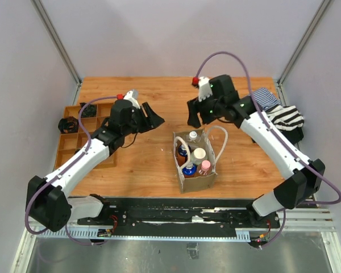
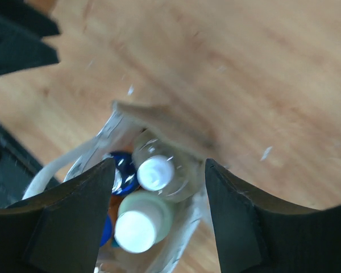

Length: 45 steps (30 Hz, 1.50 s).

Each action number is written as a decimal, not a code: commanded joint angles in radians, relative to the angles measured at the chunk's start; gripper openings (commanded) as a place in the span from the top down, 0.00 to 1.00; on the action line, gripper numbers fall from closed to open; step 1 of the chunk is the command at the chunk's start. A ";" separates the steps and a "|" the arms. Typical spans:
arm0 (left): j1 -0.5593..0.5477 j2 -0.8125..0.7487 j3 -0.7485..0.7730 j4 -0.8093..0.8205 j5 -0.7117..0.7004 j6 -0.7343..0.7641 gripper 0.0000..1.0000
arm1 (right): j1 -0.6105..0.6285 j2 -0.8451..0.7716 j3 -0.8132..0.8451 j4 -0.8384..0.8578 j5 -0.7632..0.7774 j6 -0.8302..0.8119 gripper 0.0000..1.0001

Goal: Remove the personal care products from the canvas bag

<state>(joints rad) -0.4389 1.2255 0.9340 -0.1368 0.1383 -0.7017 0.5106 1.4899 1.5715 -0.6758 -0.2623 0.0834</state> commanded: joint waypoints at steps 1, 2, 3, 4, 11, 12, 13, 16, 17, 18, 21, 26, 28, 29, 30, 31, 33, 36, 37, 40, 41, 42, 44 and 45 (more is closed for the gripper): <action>-0.071 -0.011 0.071 0.022 -0.028 -0.031 0.39 | 0.083 0.000 -0.062 -0.091 -0.004 -0.055 0.37; -0.079 -0.006 0.086 0.010 -0.024 -0.030 0.37 | 0.092 0.007 -0.072 -0.094 -0.003 -0.060 0.37; -0.085 -0.003 0.096 -0.001 -0.026 -0.029 0.35 | 0.101 0.010 -0.083 -0.096 -0.005 -0.062 0.38; -0.090 -0.002 0.104 -0.011 -0.028 -0.030 0.32 | 0.110 0.014 -0.097 -0.096 0.002 -0.060 0.39; -0.101 -0.011 0.100 -0.034 -0.030 -0.034 0.29 | 0.127 0.042 -0.161 -0.056 0.026 -0.069 0.39; -0.100 -0.011 0.097 -0.032 -0.028 -0.038 0.29 | 0.128 0.055 -0.164 -0.054 0.023 -0.075 0.39; -0.101 -0.013 0.095 -0.033 -0.030 -0.040 0.29 | 0.128 0.067 -0.165 -0.054 0.022 -0.080 0.39; -0.101 -0.018 0.094 -0.041 -0.038 -0.041 0.29 | 0.127 0.109 -0.166 -0.059 0.011 -0.087 0.40; -0.101 -0.018 0.095 -0.048 -0.042 -0.039 0.29 | 0.129 0.120 -0.167 -0.059 0.012 -0.089 0.40; -0.100 -0.019 0.094 -0.051 -0.048 -0.037 0.30 | 0.129 0.131 -0.169 -0.057 0.024 -0.089 0.39; -0.100 -0.022 0.089 -0.054 -0.055 -0.038 0.29 | 0.130 0.163 -0.174 -0.048 0.026 -0.105 0.37; -0.100 -0.020 0.085 -0.057 -0.056 -0.036 0.30 | 0.163 0.215 -0.160 -0.061 0.088 -0.155 0.46; -0.100 -0.019 0.087 -0.063 -0.061 -0.034 0.30 | 0.167 0.220 -0.145 -0.075 0.098 -0.150 0.69; -0.100 -0.019 0.088 -0.066 -0.065 -0.032 0.30 | 0.169 0.214 -0.137 -0.082 0.105 -0.146 0.78; -0.100 -0.021 0.088 -0.068 -0.067 -0.031 0.30 | 0.172 0.204 -0.127 -0.088 0.127 -0.138 0.82; -0.100 -0.021 0.089 -0.069 -0.067 -0.030 0.30 | 0.175 0.189 -0.110 -0.097 0.144 -0.129 0.84; -0.101 -0.022 0.090 -0.070 -0.071 -0.027 0.30 | 0.178 0.159 -0.058 -0.130 0.173 -0.112 0.87; -0.100 -0.020 0.093 -0.072 -0.076 -0.024 0.30 | 0.177 0.109 0.043 -0.167 0.218 -0.086 0.90; -0.100 -0.018 0.096 -0.071 -0.074 -0.022 0.30 | 0.177 0.096 0.080 -0.177 0.241 -0.076 0.91; -0.101 -0.010 0.110 -0.058 -0.045 -0.014 0.35 | 0.175 0.060 0.170 -0.174 0.280 -0.055 0.92; -0.101 -0.007 0.114 -0.048 -0.025 -0.005 0.38 | 0.175 0.049 0.193 -0.166 0.287 -0.052 0.92; -0.101 -0.004 0.118 -0.040 -0.008 0.002 0.43 | 0.173 0.042 0.214 -0.163 0.289 -0.051 0.92; -0.101 0.000 0.128 -0.044 0.004 0.015 0.47 | 0.164 0.053 0.274 -0.188 0.282 -0.052 0.91; -0.101 0.002 0.132 -0.047 0.005 0.021 0.48 | 0.161 0.068 0.303 -0.205 0.277 -0.055 0.91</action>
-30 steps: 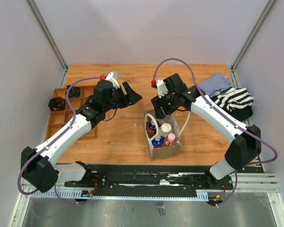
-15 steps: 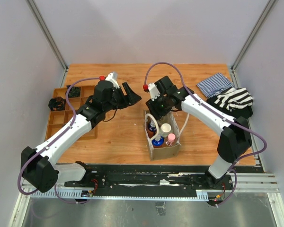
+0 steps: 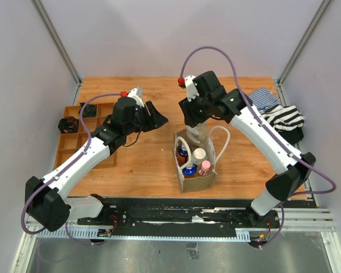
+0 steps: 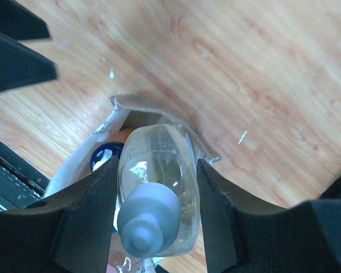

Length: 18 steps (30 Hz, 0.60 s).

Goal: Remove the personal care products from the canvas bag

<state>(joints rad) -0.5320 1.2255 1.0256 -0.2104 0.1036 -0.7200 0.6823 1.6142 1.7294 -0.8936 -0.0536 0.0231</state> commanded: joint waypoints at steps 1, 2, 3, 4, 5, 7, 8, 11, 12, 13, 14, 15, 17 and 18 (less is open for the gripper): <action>-0.008 0.003 0.042 0.025 0.042 0.041 0.49 | -0.015 -0.042 0.181 -0.003 0.063 0.004 0.91; -0.008 0.004 0.041 0.024 0.043 0.041 0.49 | -0.018 -0.029 0.198 -0.014 0.061 0.004 0.91; -0.008 0.003 0.039 0.023 0.044 0.041 0.49 | -0.019 -0.019 0.207 -0.015 0.056 0.005 0.91; -0.008 0.002 0.036 0.023 0.043 0.039 0.49 | -0.021 -0.013 0.215 -0.016 0.049 0.004 0.91; -0.008 0.001 0.032 0.022 0.042 0.039 0.49 | -0.023 -0.008 0.220 -0.015 0.048 0.007 0.91; -0.008 0.000 0.027 0.020 0.042 0.040 0.49 | -0.025 0.000 0.242 -0.012 0.045 0.005 0.92; -0.008 0.000 0.026 0.019 0.042 0.041 0.49 | -0.028 0.005 0.257 -0.012 0.049 0.007 0.92; -0.008 0.002 0.029 0.016 0.041 0.043 0.49 | -0.053 0.020 0.318 -0.013 0.047 0.006 0.92; -0.008 0.002 0.030 0.016 0.041 0.044 0.49 | -0.064 0.025 0.340 -0.012 0.043 0.006 0.92; -0.008 0.002 0.030 0.016 0.039 0.044 0.49 | -0.077 0.034 0.361 -0.011 0.039 0.007 0.92; -0.008 0.002 0.030 0.017 0.039 0.044 0.49 | -0.091 0.041 0.379 -0.008 0.036 0.009 0.92; -0.008 0.003 0.029 0.017 0.039 0.044 0.49 | -0.108 0.048 0.393 -0.003 0.031 0.012 0.92; -0.008 0.006 0.026 0.018 0.040 0.042 0.49 | -0.142 0.066 0.416 0.011 0.012 0.021 0.92; -0.008 0.008 0.025 0.019 0.041 0.042 0.49 | -0.158 0.075 0.417 0.023 0.001 0.024 0.92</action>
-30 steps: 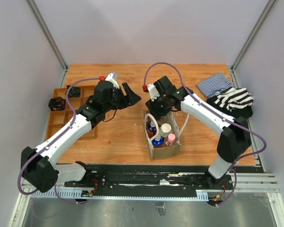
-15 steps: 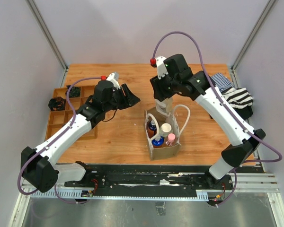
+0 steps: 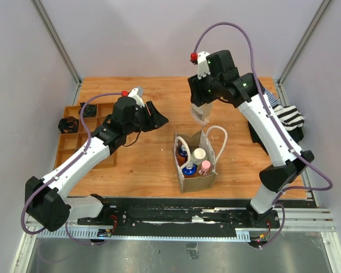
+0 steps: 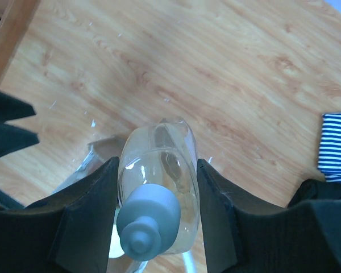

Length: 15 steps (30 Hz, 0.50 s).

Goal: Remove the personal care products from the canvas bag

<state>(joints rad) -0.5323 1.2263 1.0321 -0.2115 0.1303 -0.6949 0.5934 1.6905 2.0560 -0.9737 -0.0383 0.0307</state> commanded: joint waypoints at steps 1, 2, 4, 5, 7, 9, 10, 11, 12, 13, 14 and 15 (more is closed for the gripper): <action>-0.008 0.007 0.018 0.021 0.015 0.016 0.49 | -0.088 0.005 0.091 0.116 -0.032 0.022 0.92; -0.008 0.008 0.016 0.021 0.015 0.016 0.49 | -0.107 0.014 0.087 0.131 -0.045 0.030 0.92; -0.008 0.010 0.017 0.021 0.014 0.015 0.49 | -0.138 0.032 0.078 0.153 -0.055 0.045 0.91; -0.008 0.012 0.018 0.021 0.015 0.015 0.49 | -0.155 0.051 0.077 0.154 -0.068 0.054 0.91; -0.008 0.019 0.022 0.023 0.016 0.016 0.49 | -0.190 0.079 0.043 0.178 -0.084 0.069 0.91; -0.008 0.030 0.036 0.031 0.031 0.022 0.53 | -0.212 0.100 -0.018 0.225 -0.087 0.079 0.92; -0.010 0.043 0.050 0.044 0.057 0.035 0.58 | -0.222 0.109 -0.052 0.254 -0.086 0.089 0.92; -0.015 0.061 0.073 0.049 0.080 0.058 0.62 | -0.231 0.121 -0.077 0.274 -0.077 0.100 0.91; -0.028 0.082 0.110 0.036 0.087 0.088 0.64 | -0.237 0.137 -0.095 0.284 -0.067 0.108 0.91; -0.042 0.109 0.153 0.004 0.080 0.120 0.65 | -0.241 0.153 -0.108 0.289 -0.058 0.114 0.91; -0.061 0.134 0.196 -0.032 0.067 0.151 0.65 | -0.245 0.168 -0.125 0.298 -0.050 0.120 0.90; -0.080 0.160 0.236 -0.066 0.055 0.177 0.64 | -0.247 0.184 -0.135 0.303 -0.034 0.123 0.90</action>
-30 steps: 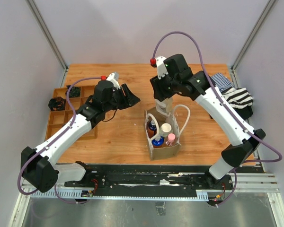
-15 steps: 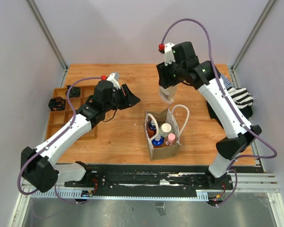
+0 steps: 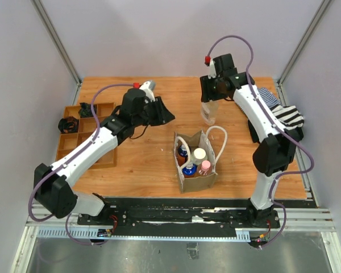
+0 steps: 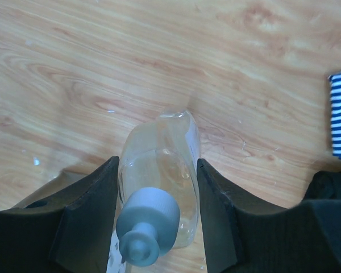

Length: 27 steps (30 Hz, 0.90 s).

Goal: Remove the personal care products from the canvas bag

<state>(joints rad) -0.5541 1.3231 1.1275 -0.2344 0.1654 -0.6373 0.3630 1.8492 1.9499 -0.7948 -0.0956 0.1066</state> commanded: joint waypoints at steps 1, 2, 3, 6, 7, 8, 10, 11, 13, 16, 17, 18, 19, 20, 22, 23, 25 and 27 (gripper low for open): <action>-0.072 0.085 0.173 -0.066 0.015 0.140 0.63 | -0.019 0.040 -0.039 0.124 0.041 0.049 0.90; -0.088 0.104 0.204 -0.086 0.014 0.155 0.60 | -0.023 0.054 -0.050 0.124 0.052 0.052 0.89; -0.097 0.123 0.230 -0.109 0.014 0.167 0.58 | -0.026 0.069 -0.056 0.123 0.052 0.055 0.89; -0.108 0.165 0.265 -0.138 0.043 0.184 0.55 | -0.038 0.101 -0.085 0.119 0.052 0.061 0.88; -0.108 0.176 0.266 -0.142 0.064 0.184 0.55 | -0.041 0.108 -0.093 0.116 0.048 0.062 0.83; -0.109 0.186 0.264 -0.146 0.084 0.185 0.55 | -0.044 0.113 -0.102 0.113 0.040 0.062 0.80; -0.110 0.204 0.259 -0.161 0.124 0.180 0.55 | -0.049 0.117 -0.122 0.114 0.036 0.060 0.74; -0.111 0.212 0.252 -0.167 0.144 0.177 0.55 | -0.051 0.117 -0.132 0.112 0.034 0.058 0.68; -0.118 0.225 0.242 -0.190 0.180 0.176 0.56 | -0.052 0.112 -0.141 0.101 0.051 0.052 0.50; -0.135 0.226 0.217 -0.251 0.186 0.191 0.57 | -0.041 0.061 -0.153 0.058 0.109 0.036 0.32; -0.140 0.211 0.203 -0.262 0.177 0.193 0.58 | -0.029 0.012 -0.176 0.056 0.138 0.026 0.28; -0.144 0.195 0.188 -0.272 0.174 0.196 0.58 | -0.007 -0.033 -0.202 0.058 0.164 0.012 0.25; -0.147 0.179 0.174 -0.283 0.168 0.199 0.58 | 0.011 -0.077 -0.227 0.058 0.184 0.005 0.24; -0.150 0.160 0.158 -0.292 0.159 0.200 0.58 | 0.030 -0.125 -0.251 0.054 0.195 -0.001 0.22; -0.152 0.122 0.130 -0.308 0.136 0.202 0.58 | 0.074 -0.222 -0.303 0.052 0.242 -0.009 0.15; -0.152 0.101 0.113 -0.311 0.128 0.206 0.58 | 0.092 -0.272 -0.328 0.054 0.249 -0.012 0.14; -0.152 0.067 0.086 -0.313 0.114 0.212 0.58 | 0.120 -0.358 -0.387 0.062 0.222 -0.014 0.11; -0.152 0.058 0.076 -0.320 0.112 0.215 0.58 | 0.144 -0.427 -0.429 0.072 0.172 -0.017 0.11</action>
<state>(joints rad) -0.6975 1.4349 1.2251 -0.5137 0.2848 -0.4480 0.4541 1.5585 1.5883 -0.7265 0.0895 0.1123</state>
